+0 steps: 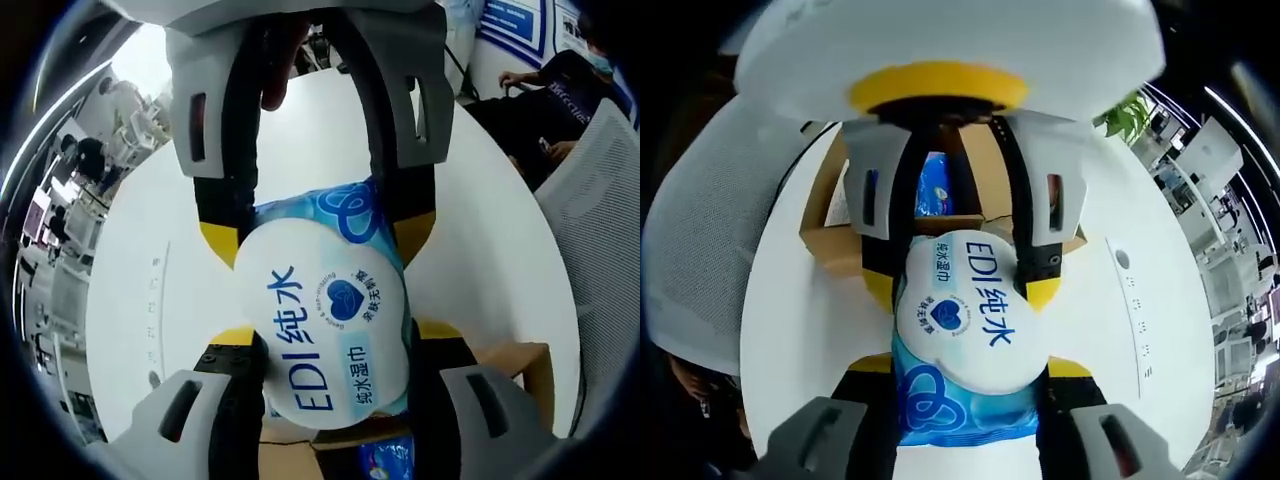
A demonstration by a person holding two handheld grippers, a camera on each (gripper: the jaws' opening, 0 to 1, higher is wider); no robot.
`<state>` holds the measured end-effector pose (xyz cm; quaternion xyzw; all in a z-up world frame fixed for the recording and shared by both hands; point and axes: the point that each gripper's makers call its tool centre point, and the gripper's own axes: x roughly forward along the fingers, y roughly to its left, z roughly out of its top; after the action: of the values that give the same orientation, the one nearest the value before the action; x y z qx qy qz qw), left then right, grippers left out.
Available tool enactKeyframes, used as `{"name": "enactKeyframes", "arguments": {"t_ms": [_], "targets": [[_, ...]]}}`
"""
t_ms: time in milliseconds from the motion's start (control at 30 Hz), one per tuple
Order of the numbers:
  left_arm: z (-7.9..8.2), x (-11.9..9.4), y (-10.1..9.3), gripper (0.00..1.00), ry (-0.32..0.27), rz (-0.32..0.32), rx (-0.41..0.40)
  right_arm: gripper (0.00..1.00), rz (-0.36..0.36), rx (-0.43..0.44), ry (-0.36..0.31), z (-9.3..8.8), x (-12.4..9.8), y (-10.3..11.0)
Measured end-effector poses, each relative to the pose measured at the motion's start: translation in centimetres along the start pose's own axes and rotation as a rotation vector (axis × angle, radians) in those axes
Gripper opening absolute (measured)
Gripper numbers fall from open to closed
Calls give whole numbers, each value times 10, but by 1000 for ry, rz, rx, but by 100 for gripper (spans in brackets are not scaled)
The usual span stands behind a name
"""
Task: Operate the shoe box by opening the lid, removing the specified soft item, and placing it in the target area until the item is outside and the box remains undamaged.
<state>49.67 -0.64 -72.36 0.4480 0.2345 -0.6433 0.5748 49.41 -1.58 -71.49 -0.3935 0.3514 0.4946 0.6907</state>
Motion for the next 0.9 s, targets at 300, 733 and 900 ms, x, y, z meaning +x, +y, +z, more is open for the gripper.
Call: {"name": "enactKeyframes", "arguments": {"t_ms": [300,733,900], "targets": [[-4,6,0,57,9,-10,-36,51,25,1,7,-4,9,-1],[-8,13,0,57,13,-12,-86,51,34,11,19,-13,21,-1],[-9,16,0,57,15,-10,-89,50,36,19,24,-16,25,-2]]}}
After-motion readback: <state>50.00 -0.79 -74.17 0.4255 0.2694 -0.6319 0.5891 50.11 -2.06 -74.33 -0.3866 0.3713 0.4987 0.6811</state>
